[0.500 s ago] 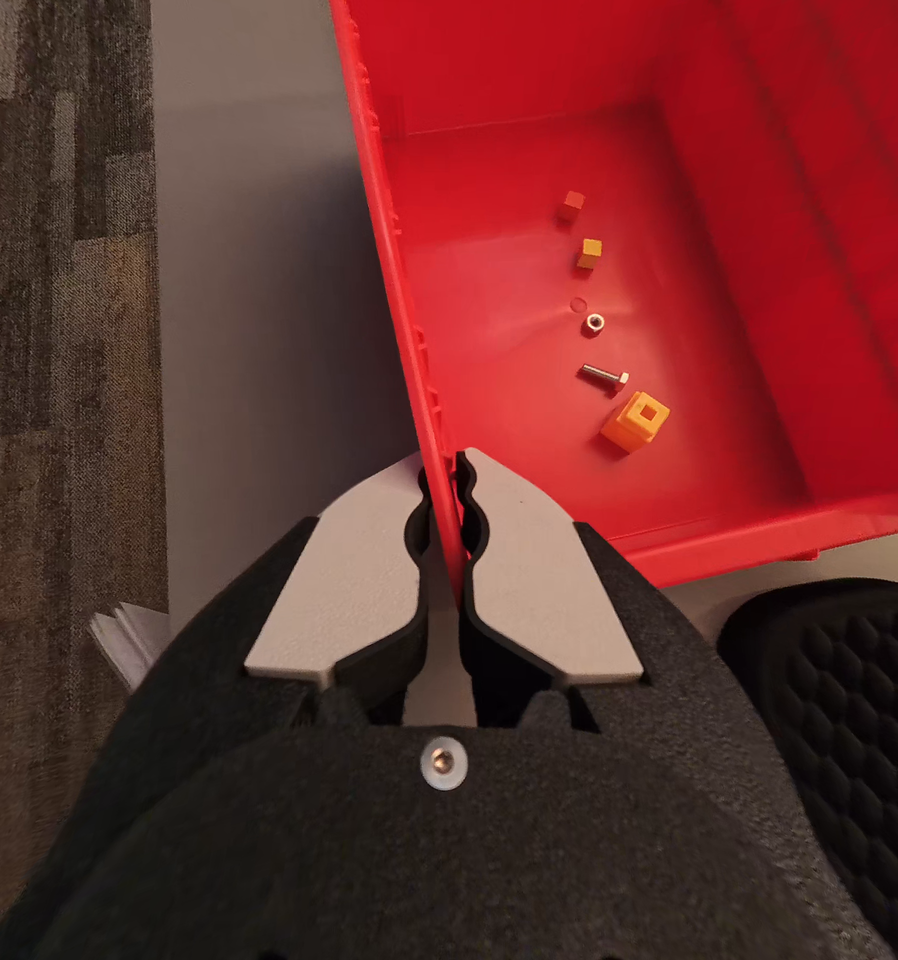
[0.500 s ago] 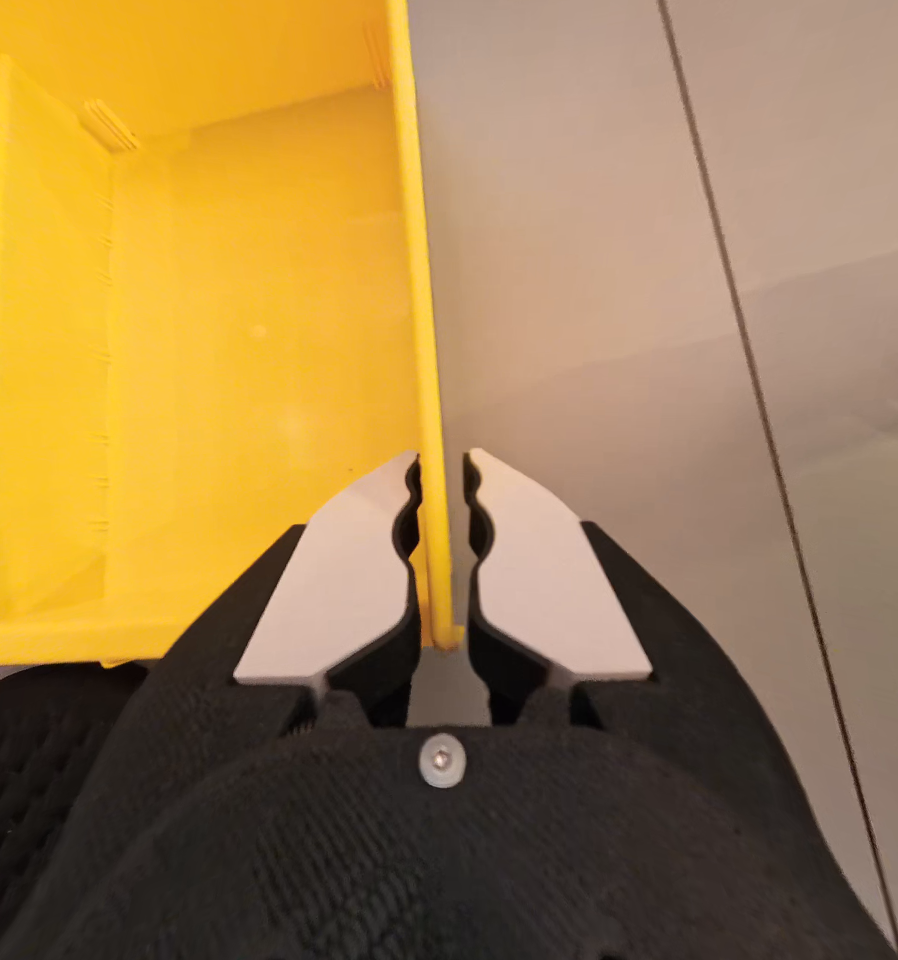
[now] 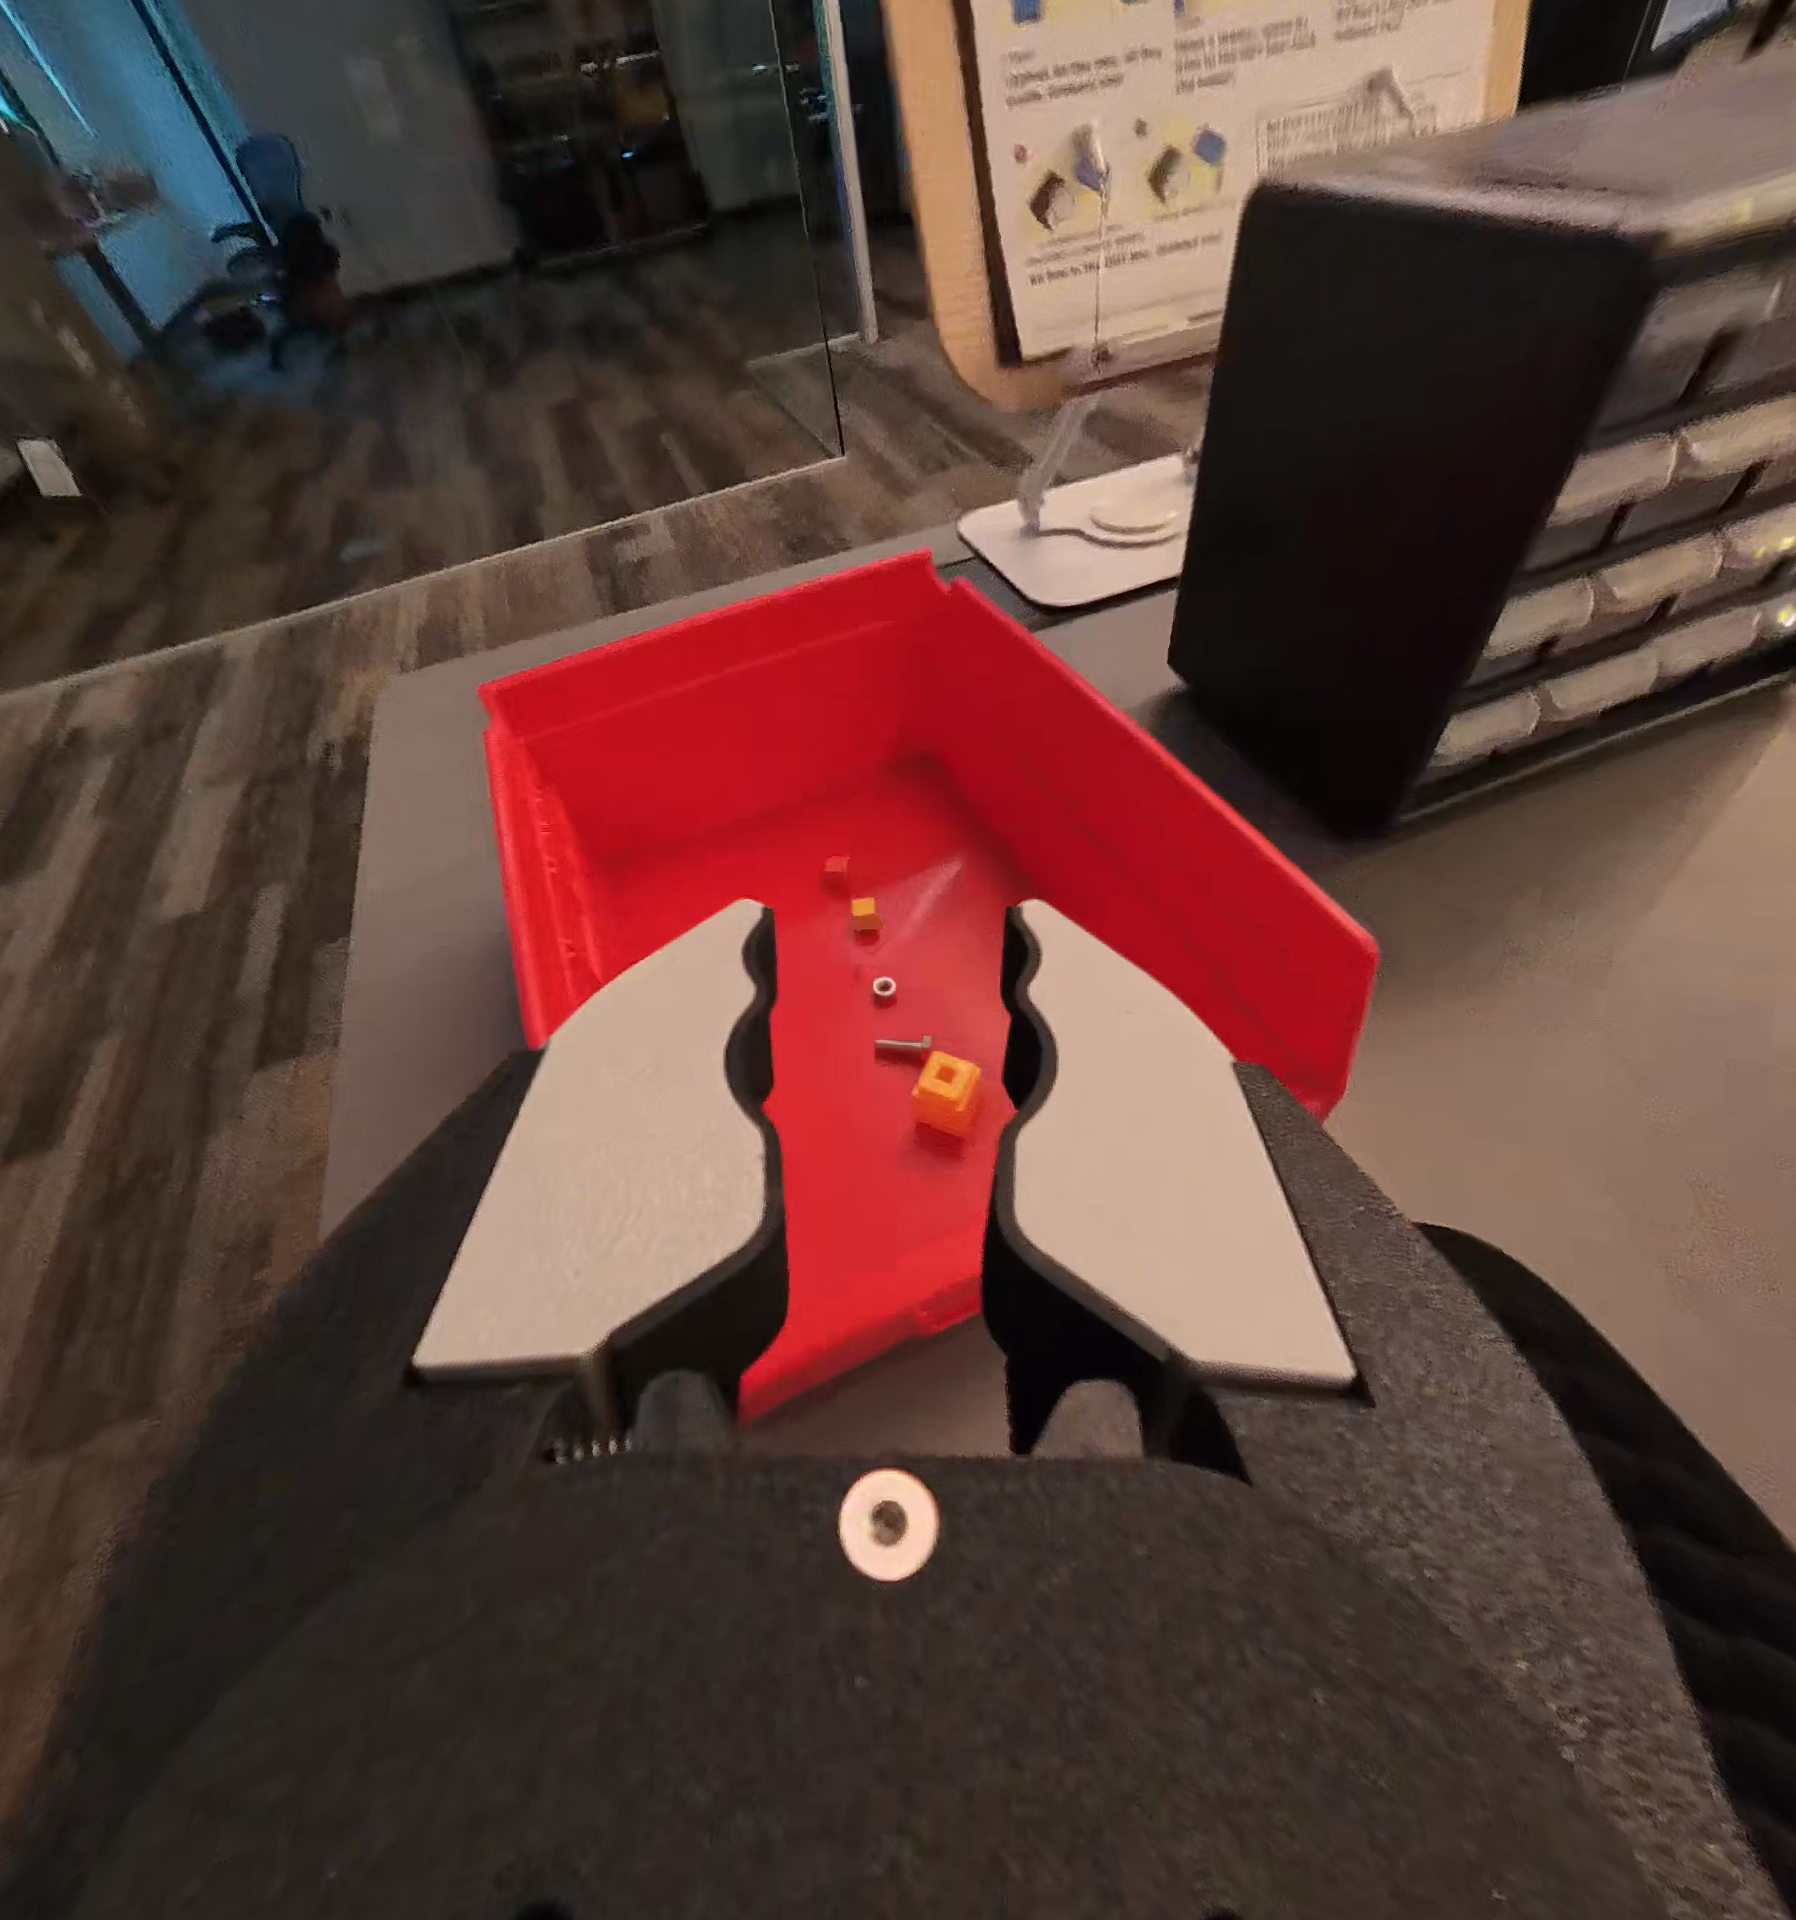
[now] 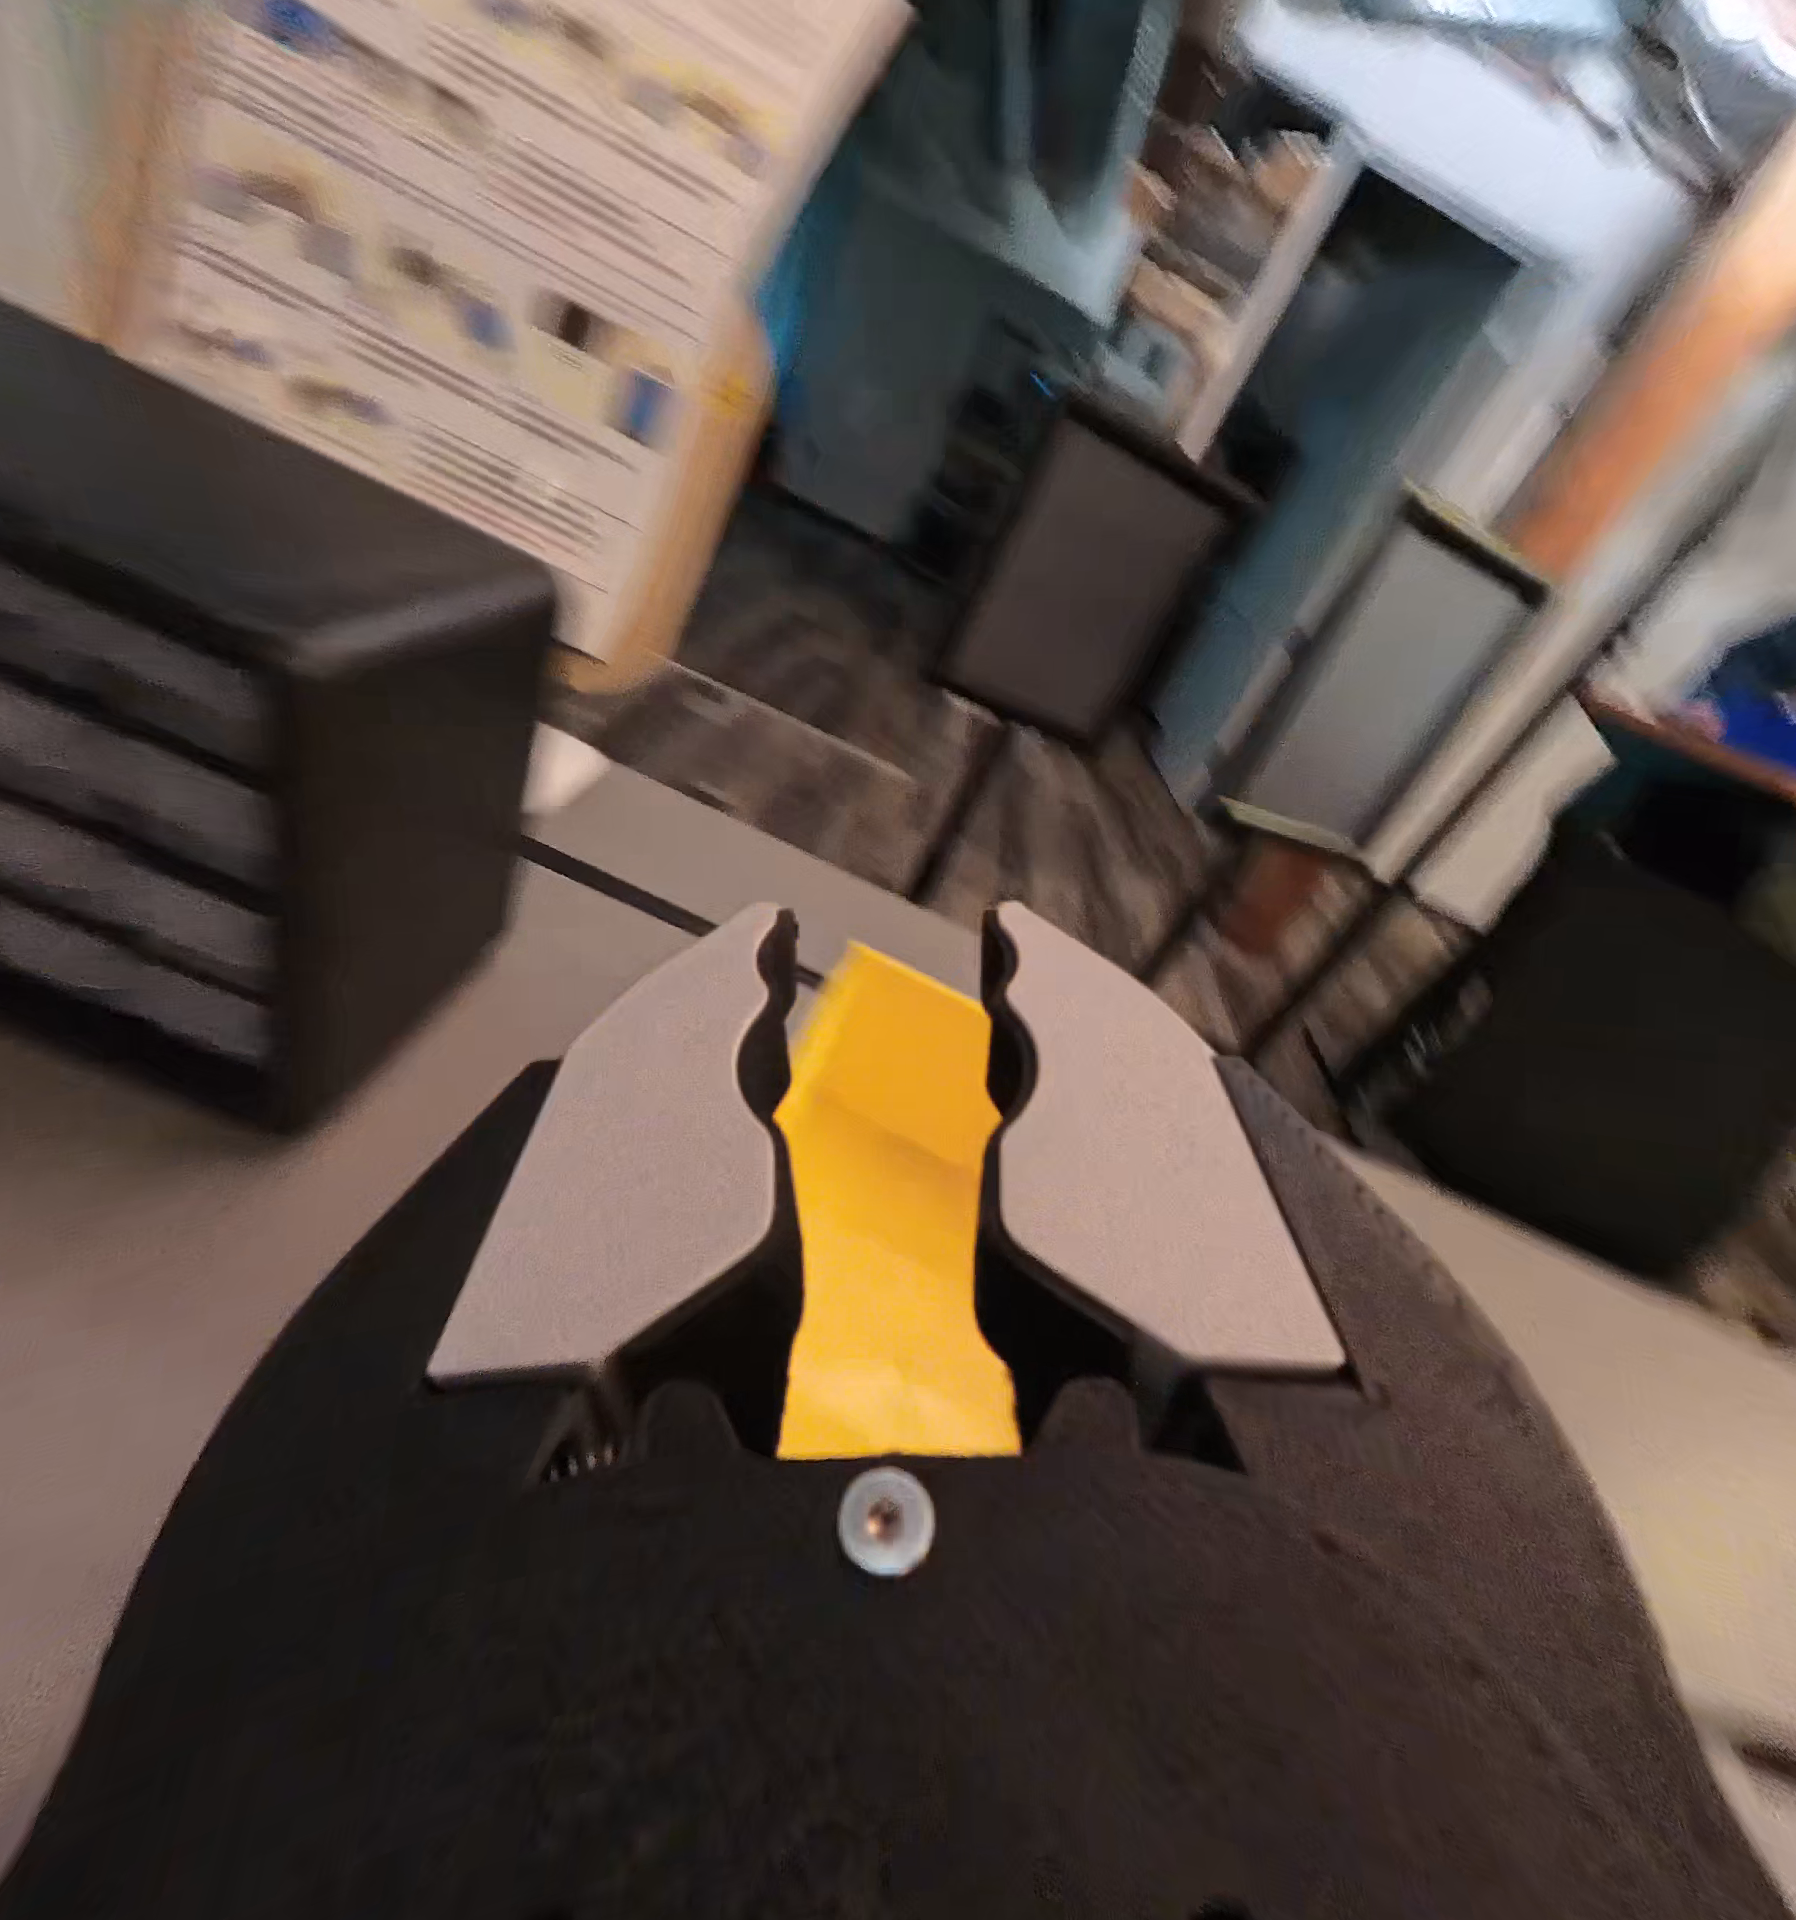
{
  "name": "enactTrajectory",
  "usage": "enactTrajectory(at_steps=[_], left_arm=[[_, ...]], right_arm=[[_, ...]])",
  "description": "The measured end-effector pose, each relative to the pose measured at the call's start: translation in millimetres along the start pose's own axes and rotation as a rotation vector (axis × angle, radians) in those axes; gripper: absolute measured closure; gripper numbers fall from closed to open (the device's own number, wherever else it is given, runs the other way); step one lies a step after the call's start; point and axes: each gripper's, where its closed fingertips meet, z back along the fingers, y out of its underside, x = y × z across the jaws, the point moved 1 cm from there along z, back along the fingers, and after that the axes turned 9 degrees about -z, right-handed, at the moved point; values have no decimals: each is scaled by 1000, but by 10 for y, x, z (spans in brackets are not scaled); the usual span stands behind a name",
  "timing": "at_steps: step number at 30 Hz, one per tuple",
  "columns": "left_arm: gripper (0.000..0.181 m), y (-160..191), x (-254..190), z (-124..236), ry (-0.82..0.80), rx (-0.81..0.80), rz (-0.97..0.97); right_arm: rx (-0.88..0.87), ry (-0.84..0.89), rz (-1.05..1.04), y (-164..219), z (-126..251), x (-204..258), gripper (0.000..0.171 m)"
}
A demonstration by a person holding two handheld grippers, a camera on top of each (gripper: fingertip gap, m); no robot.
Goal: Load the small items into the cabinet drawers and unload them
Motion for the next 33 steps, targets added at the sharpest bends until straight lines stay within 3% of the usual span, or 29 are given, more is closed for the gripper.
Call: enactTrajectory(at_steps=[3, 8, 15, 24, 33], left_arm=[[142, 11, -272, -66, 30, 14, -6], [145, -11, -398, -70, 63, -27, 65], [146, 124, -399, -63, 65, -11, 53], [146, 123, -408, -112, 80, -7, 18], [146, -695, -108, -101, 108, -121, -32]], right_arm=[[-121, -178, 152, -218, -225, 1062, 136], [-344, -281, 360, -413, -438, 2341, 137], [-264, -440, 442, 72, -841, 3537, 140], [-169, -343, 618, 587, -1251, 3904, 145], [-257, -255, 525, 399, -1132, 3576, 148]])
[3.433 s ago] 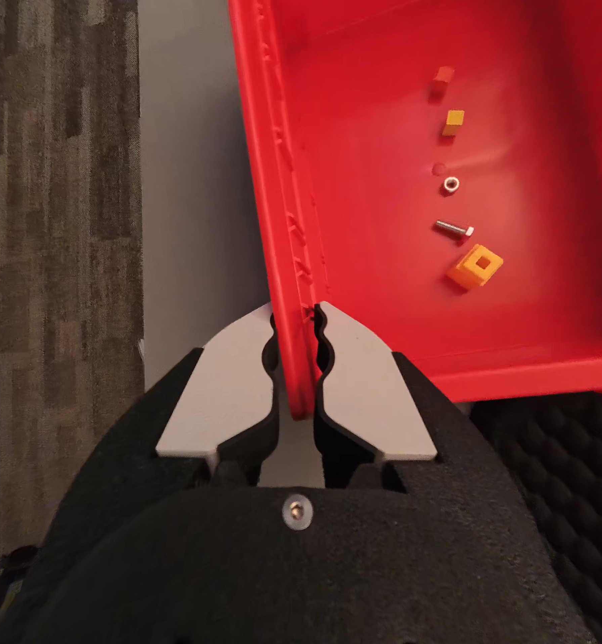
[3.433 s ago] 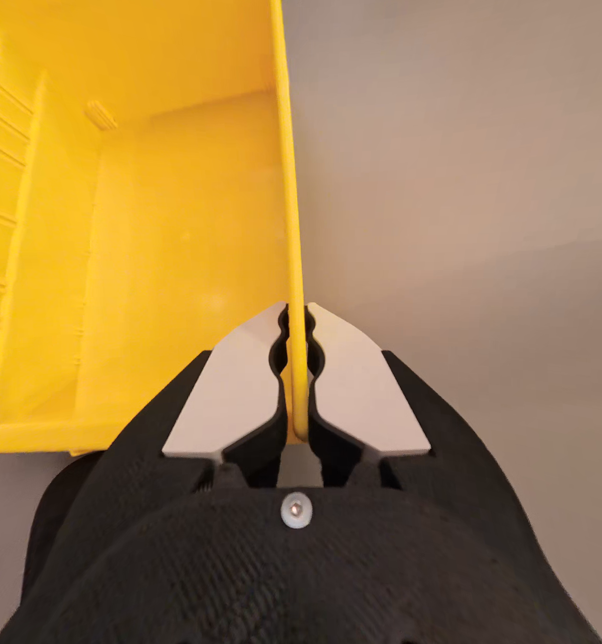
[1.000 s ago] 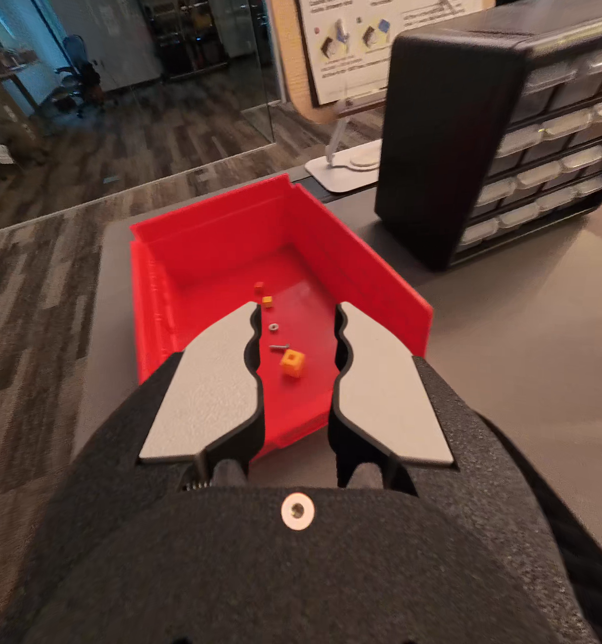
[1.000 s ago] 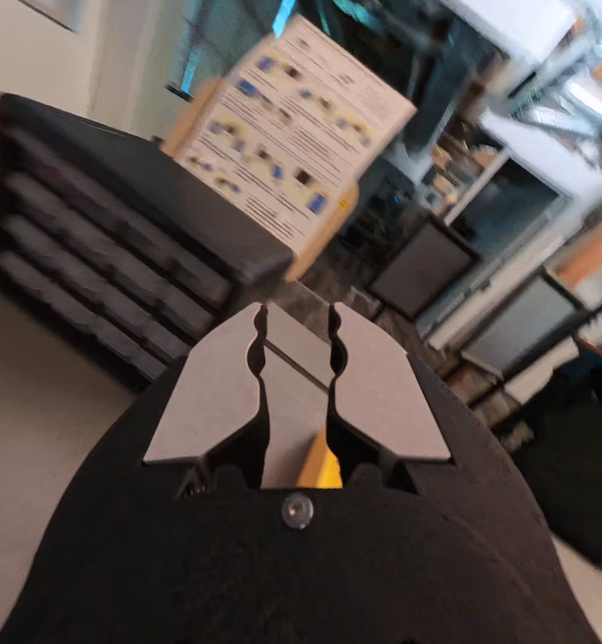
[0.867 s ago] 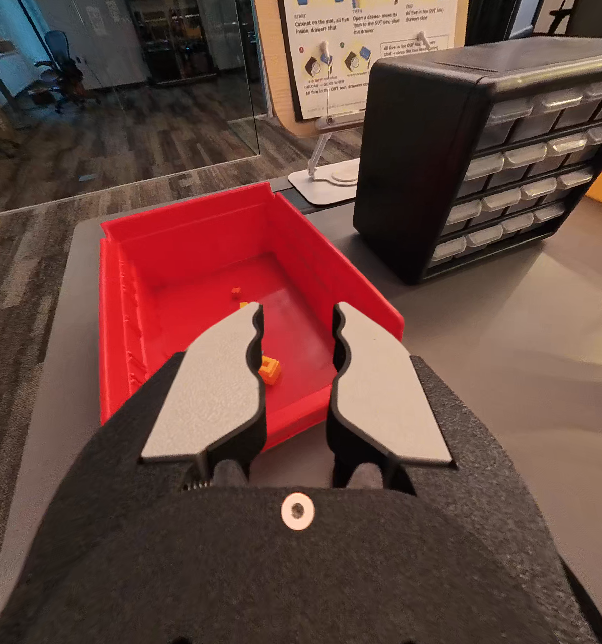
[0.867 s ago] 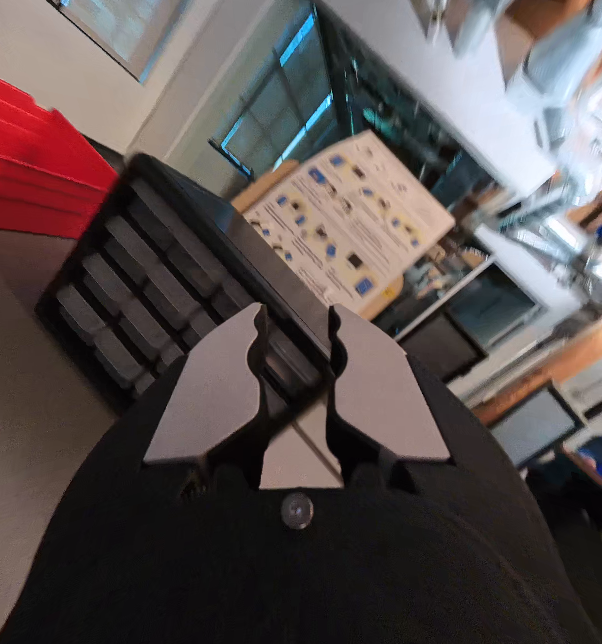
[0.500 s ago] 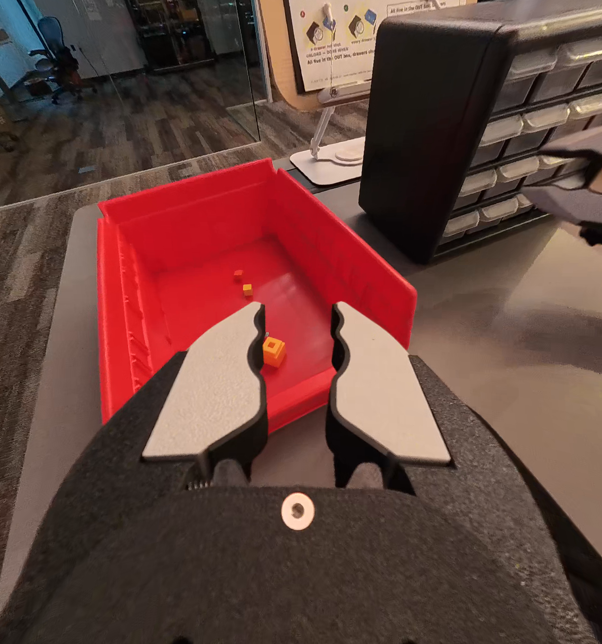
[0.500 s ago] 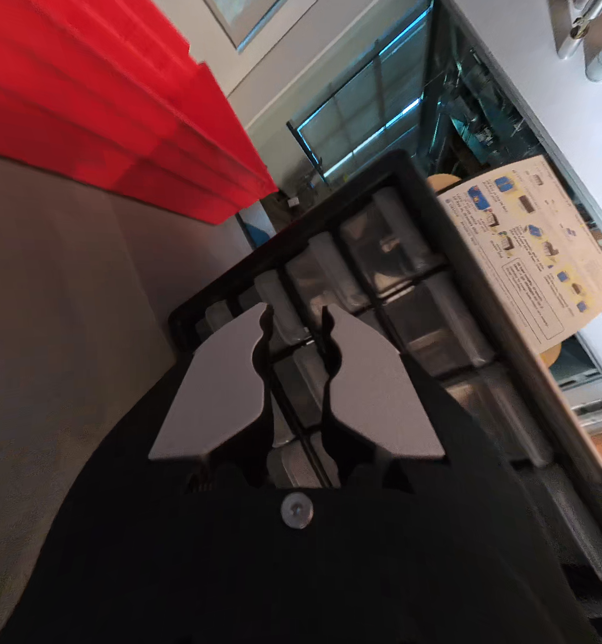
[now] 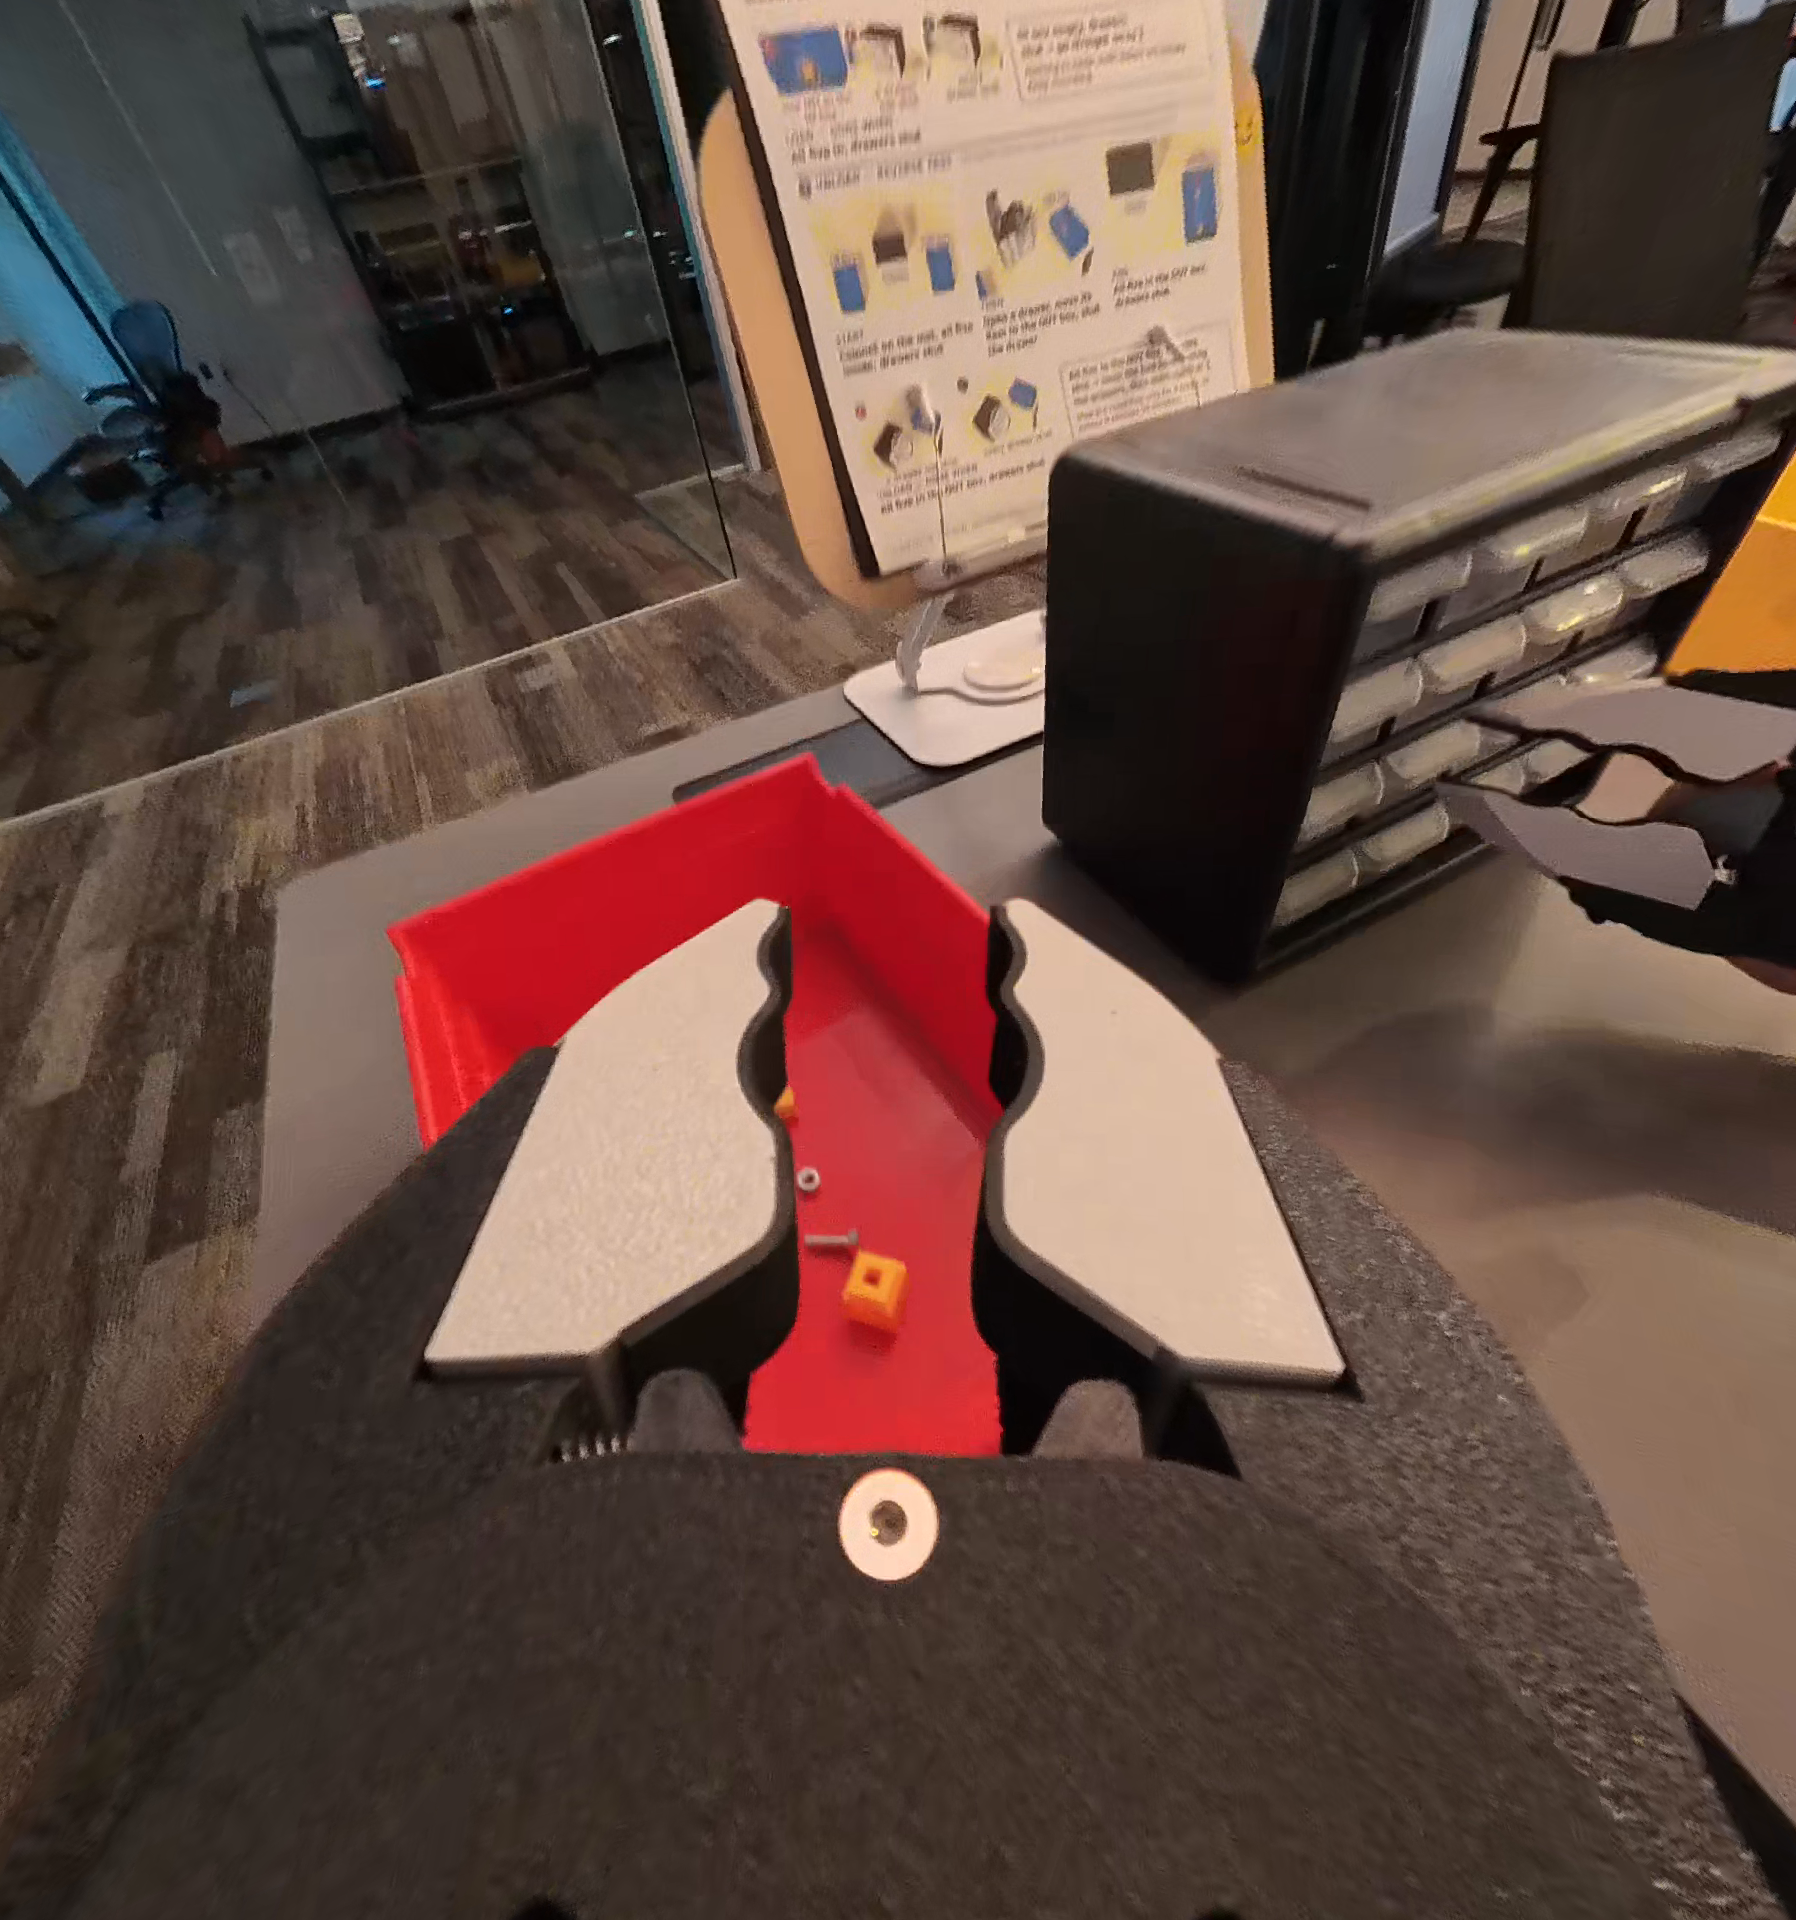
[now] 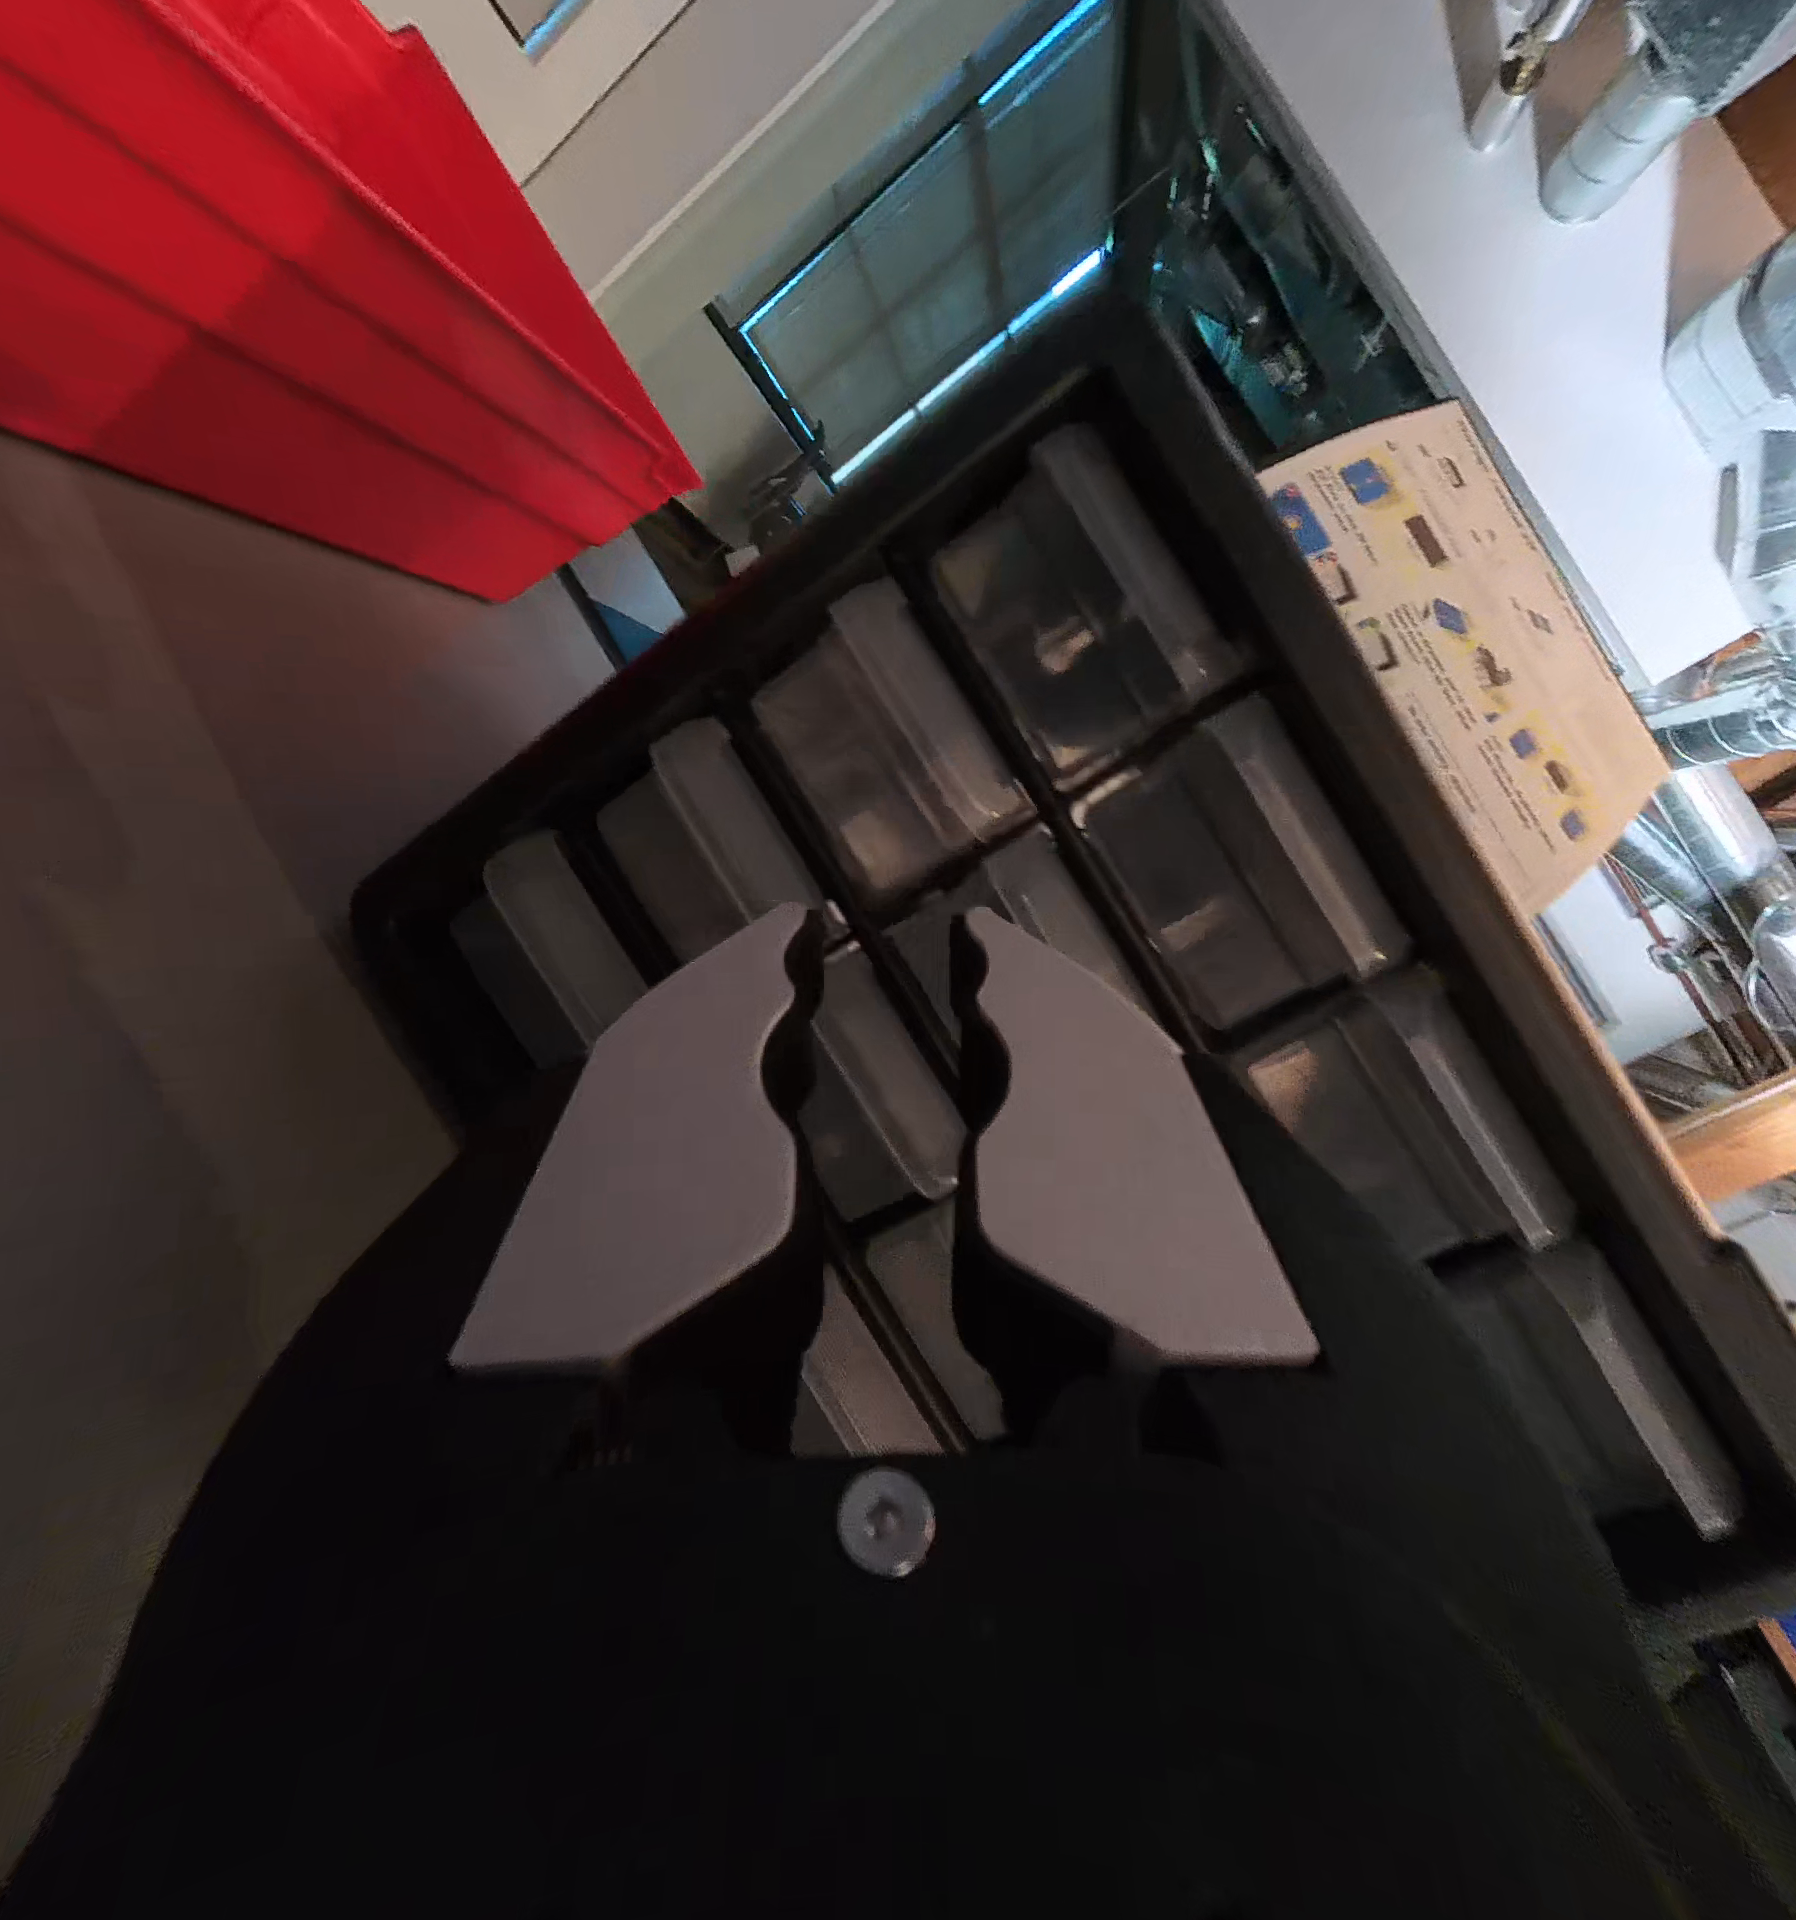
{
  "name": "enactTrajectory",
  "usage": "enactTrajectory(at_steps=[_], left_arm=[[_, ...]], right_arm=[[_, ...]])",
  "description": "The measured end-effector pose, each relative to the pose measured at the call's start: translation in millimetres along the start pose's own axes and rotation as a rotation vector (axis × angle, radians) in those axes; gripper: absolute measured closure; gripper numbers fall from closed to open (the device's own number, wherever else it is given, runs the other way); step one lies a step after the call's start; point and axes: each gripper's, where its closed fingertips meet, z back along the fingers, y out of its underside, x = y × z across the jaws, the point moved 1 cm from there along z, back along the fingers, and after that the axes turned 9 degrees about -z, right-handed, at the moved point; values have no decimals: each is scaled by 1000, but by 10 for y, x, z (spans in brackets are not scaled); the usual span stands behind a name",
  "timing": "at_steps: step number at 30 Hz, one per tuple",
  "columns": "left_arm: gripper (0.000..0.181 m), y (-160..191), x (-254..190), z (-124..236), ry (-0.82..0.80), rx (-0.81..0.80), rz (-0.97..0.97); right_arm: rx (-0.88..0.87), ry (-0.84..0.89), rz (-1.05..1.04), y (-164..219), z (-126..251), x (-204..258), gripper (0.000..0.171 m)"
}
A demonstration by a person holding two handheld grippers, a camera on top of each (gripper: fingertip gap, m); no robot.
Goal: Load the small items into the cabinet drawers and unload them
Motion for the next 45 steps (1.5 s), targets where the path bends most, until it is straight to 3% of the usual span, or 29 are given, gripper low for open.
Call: enactTrajectory(at_steps=[5, 8, 17, 21, 26, 29, 34, 38, 45], left_arm=[[152, -555, 247, -16, -1, -83, -74], [152, -624, 265, -81, 84, -30, -92], [162, -386, 594, -366, 118, 19, -66], [165, -282, 445, -367, 209, 75, -80], [173, 1, 559, -414, 85, 268, -149], [174, 112, 389, -378, 168, 335, -107], [174, 172, 320, -321, 140, 386, -152], [174, 103, 154, -358, 205, 348, -98], [173, 422, 50, -446, 238, 529, -119]], right_arm=[[5, 52, -6, 88, 62, -190, 150], [25, 72, -3, 133, 46, -219, 150], [-59, 93, -105, -401, -55, -200, 150], [-52, 141, -11, -449, -117, -218, 150], [-63, 182, 76, -595, -248, -273, 151], [-46, 196, 130, -588, -313, -273, 151], [-57, 247, 292, -611, -321, -313, 162], [-70, 276, 345, -598, -285, -310, 163], [-119, 254, 376, -721, -20, -222, 164]])
